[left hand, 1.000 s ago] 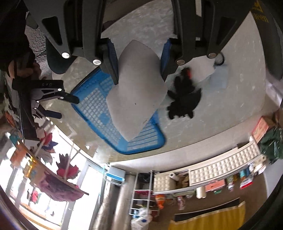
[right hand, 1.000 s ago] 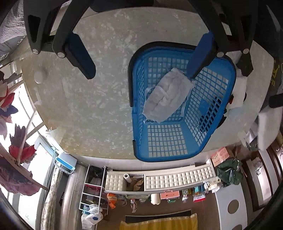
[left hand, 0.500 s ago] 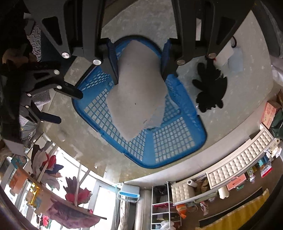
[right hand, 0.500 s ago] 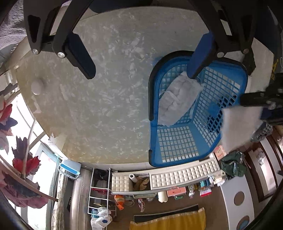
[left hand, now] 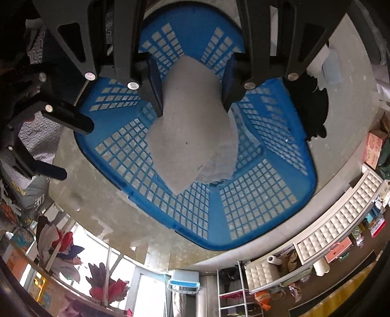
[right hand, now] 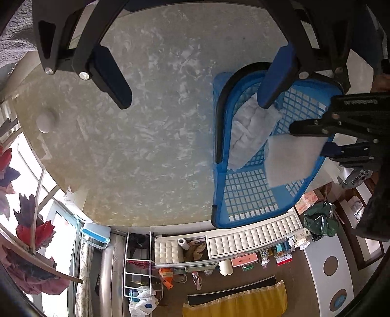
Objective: Organize soft objects
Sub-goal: 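Carry white foam sheet over blue basket with left tool and lower it, then open left tool to drop foam sheet into basket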
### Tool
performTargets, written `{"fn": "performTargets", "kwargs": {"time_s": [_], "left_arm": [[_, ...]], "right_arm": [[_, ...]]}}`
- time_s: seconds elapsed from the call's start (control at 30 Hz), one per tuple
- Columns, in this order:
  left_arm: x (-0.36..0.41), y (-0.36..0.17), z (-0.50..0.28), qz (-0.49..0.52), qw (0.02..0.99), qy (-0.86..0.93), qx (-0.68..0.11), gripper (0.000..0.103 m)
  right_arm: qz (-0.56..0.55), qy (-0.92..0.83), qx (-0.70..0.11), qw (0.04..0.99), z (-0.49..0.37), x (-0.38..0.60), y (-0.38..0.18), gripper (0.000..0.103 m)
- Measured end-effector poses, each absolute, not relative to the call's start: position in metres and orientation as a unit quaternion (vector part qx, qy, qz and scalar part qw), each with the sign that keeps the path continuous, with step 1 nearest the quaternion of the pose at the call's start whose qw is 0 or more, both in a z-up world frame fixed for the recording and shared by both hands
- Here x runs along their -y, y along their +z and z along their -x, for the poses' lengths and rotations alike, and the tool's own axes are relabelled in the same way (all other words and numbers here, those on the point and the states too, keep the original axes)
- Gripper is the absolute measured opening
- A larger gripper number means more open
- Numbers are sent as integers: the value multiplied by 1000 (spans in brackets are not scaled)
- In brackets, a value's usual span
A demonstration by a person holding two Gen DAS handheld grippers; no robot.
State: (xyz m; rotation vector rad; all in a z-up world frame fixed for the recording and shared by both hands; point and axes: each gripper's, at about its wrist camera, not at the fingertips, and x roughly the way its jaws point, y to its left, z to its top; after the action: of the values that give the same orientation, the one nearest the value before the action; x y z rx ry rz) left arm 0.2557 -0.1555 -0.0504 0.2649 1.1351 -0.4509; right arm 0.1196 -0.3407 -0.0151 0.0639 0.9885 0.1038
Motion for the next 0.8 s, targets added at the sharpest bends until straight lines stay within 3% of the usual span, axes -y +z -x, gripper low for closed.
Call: {"fn": "performTargets", "kwargs": {"time_s": [0.53, 0.7, 0.8], "left_arm": [[174, -74, -267, -146, 779, -216, -571, 42], [176, -73, -269, -145, 778, -217, -571, 49], [178, -74, -272, -148, 779, -218, -568, 64]], "right_arm": [[-49, 57, -481, 874, -127, 344, -21, 103], [-48, 56, -481, 873, -127, 344, -21, 103], [-49, 55, -484, 872, -127, 344, -22, 103]]}}
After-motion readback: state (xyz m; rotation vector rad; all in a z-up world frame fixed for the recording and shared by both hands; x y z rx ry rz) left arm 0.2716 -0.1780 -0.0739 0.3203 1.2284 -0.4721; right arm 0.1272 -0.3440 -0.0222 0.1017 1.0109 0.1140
